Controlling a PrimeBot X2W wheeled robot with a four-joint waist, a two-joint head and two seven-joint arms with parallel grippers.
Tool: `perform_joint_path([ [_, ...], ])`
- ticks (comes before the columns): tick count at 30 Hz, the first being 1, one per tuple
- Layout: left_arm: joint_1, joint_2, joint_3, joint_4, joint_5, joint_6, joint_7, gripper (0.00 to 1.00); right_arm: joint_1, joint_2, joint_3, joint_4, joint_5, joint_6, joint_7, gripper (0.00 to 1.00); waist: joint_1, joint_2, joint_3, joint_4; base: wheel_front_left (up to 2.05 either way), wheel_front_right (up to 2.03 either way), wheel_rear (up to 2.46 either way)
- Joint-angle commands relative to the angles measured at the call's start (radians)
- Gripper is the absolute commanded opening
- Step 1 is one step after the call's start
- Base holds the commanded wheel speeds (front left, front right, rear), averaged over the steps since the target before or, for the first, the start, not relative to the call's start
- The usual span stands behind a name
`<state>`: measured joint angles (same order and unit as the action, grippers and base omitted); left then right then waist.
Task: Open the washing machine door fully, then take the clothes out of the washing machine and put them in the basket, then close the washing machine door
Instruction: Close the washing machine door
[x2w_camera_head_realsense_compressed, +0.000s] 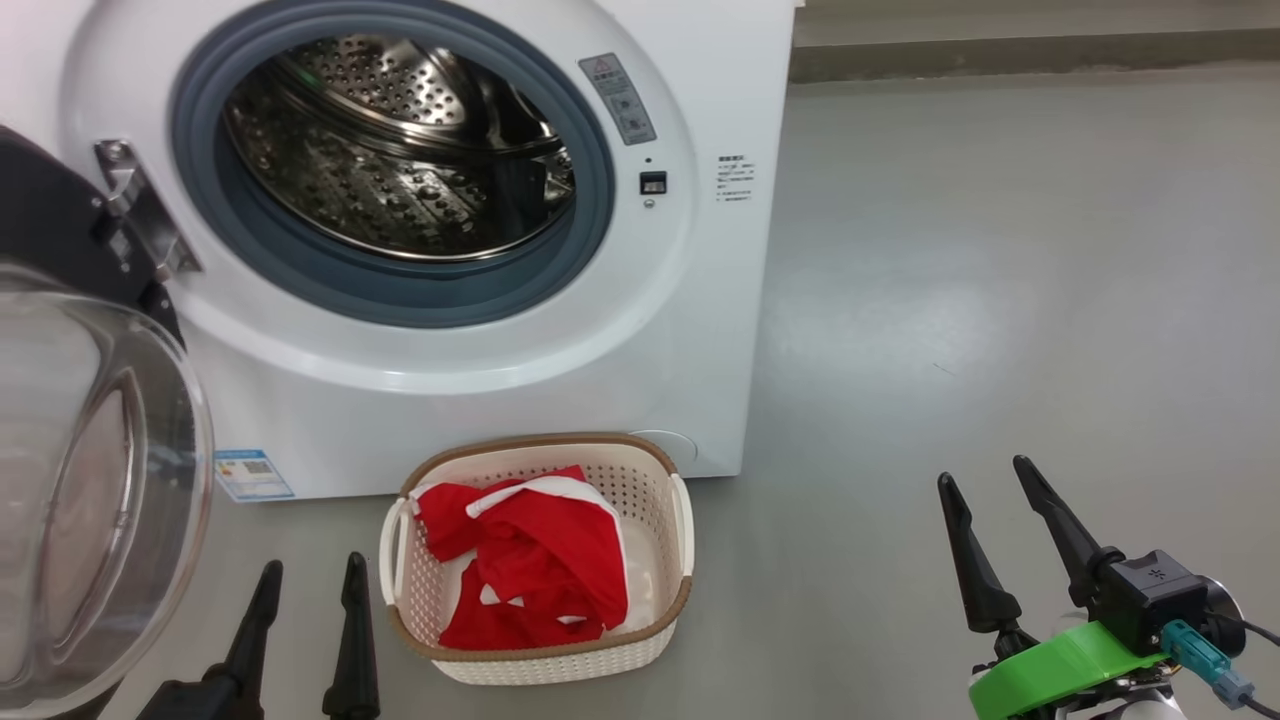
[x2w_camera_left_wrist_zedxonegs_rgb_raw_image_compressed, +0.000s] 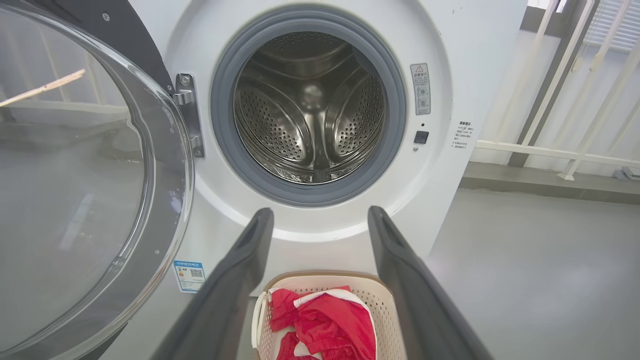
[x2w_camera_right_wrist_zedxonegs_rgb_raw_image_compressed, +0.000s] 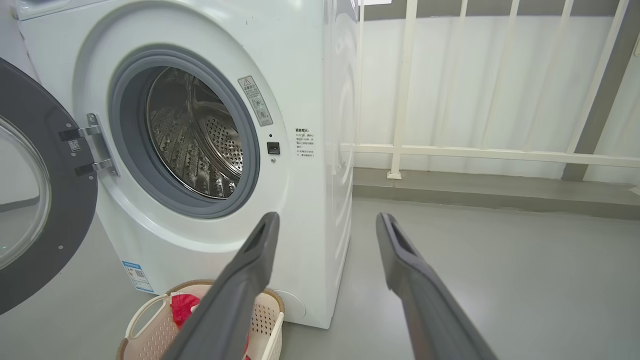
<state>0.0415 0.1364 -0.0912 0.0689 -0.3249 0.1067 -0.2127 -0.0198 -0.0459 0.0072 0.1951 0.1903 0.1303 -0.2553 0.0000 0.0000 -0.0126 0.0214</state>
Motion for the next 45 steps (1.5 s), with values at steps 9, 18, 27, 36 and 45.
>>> perform_joint_path([
  [9, -0.014, 0.008, 0.038, -0.088, 0.027, 0.054, -0.003, 1.0, -0.009, -0.004, 0.045, -0.029, 0.005, 0.0, -0.006, 1.0, 0.0, 0.0, -0.001, 0.096, 0.0, 0.0, 0.0],
  [18, -0.008, -0.001, 0.038, -0.123, 0.039, 0.098, 0.011, 1.0, -0.026, -0.004, 0.074, -0.041, 0.003, 0.0, -0.006, 1.0, 0.0, 0.0, 0.002, 0.21, 0.0, 0.0, 0.0],
  [27, 0.004, 0.008, 0.039, -0.151, 0.043, 0.111, 0.016, 1.0, -0.028, -0.004, 0.085, -0.044, 0.007, 0.0, -0.006, 1.0, 0.0, 0.0, -0.007, 0.309, 0.0, 0.0, 0.0],
  [36, 0.014, 0.019, 0.04, -0.163, 0.054, 0.127, 0.023, 1.0, -0.027, -0.004, 0.095, -0.047, 0.014, 0.0, -0.006, 1.0, 0.0, 0.0, -0.011, 0.373, 0.0, 0.0, 0.0],
  [45, 0.018, 0.022, 0.044, -0.164, 0.06, 0.145, 0.017, 1.0, -0.034, -0.004, 0.103, -0.044, 0.014, 0.0, -0.006, 1.0, 0.0, 0.0, -0.012, 0.397, 0.0, 0.0, 0.0],
])
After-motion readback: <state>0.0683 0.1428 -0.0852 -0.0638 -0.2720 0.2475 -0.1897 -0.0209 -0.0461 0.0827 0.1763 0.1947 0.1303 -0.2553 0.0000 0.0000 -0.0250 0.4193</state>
